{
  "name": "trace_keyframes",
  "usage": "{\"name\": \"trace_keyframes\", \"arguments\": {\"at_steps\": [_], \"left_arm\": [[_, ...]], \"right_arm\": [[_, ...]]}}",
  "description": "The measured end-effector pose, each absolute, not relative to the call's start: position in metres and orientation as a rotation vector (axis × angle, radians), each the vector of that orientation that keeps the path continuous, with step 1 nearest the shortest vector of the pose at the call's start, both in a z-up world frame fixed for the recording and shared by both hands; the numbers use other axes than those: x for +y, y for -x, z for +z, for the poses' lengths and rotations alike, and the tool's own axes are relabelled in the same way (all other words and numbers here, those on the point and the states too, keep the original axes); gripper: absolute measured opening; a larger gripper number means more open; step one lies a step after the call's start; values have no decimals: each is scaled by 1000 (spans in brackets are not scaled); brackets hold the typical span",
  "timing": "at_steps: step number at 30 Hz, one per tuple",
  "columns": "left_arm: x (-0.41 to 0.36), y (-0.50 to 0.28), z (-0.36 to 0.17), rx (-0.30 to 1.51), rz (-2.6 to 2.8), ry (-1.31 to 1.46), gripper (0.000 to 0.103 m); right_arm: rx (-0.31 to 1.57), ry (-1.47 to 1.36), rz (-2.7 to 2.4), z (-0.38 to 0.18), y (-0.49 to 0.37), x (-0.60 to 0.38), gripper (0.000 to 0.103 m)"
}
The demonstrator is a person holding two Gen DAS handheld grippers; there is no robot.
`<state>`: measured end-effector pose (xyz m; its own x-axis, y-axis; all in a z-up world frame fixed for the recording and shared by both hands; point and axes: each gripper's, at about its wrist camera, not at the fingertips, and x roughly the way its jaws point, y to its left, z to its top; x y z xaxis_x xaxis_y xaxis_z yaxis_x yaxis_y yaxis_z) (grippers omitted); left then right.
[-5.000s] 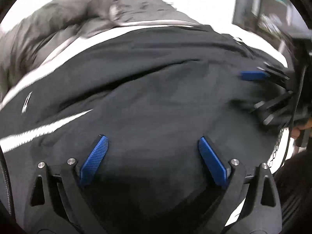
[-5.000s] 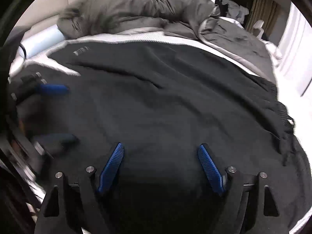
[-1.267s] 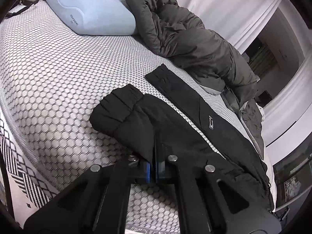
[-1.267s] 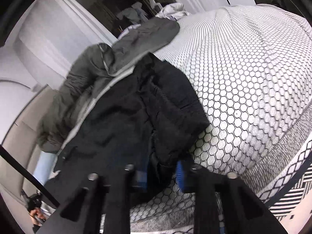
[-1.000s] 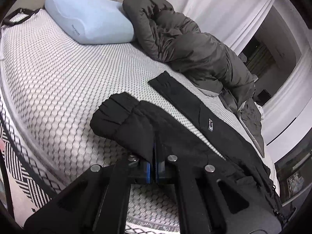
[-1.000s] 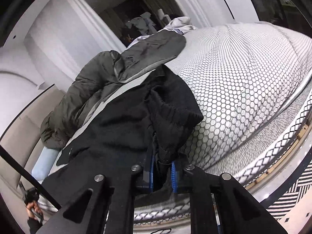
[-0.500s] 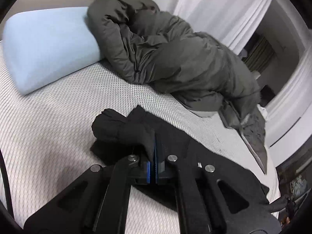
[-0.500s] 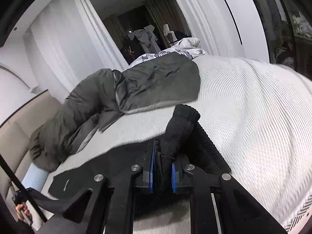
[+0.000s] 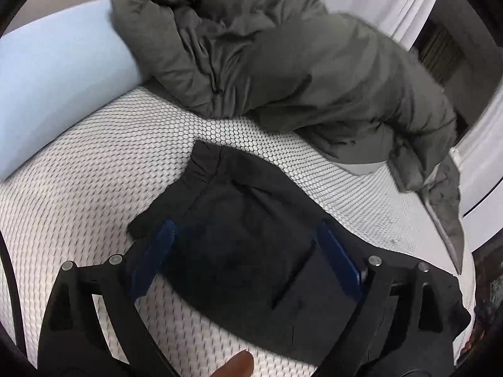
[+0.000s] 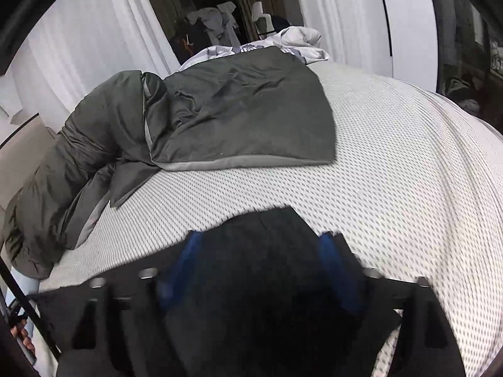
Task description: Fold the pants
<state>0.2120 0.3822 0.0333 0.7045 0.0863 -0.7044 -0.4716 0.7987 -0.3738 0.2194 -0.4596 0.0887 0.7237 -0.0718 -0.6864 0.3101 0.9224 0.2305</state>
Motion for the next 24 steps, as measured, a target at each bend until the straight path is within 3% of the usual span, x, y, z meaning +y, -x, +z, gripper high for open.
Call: {"name": "trace_keyframes", "arguments": {"at_steps": [9, 15, 19, 21, 22, 23, 24], "left_arm": [[358, -106, 12, 684, 222, 779, 90], [353, -117, -45, 761, 189, 927, 79], [357, -136, -47, 722, 201, 893, 76], [361, -141, -51, 696, 248, 906, 48], [363, -141, -55, 696, 278, 914, 19], [365, -137, -59, 696, 310, 928, 9], [368, -134, -61, 679, 317, 952, 6]], "right_arm": [[707, -606, -84, 42, -106, -452, 92], [772, -614, -43, 23, -98, -442, 92], [789, -645, -39, 16, -103, -445, 92], [793, -665, -50, 13, -107, -448, 92], [795, -676, -51, 12, -107, -451, 92], [795, -682, -51, 11, -108, -452, 92], [795, -684, -57, 11, -107, -454, 92]]}}
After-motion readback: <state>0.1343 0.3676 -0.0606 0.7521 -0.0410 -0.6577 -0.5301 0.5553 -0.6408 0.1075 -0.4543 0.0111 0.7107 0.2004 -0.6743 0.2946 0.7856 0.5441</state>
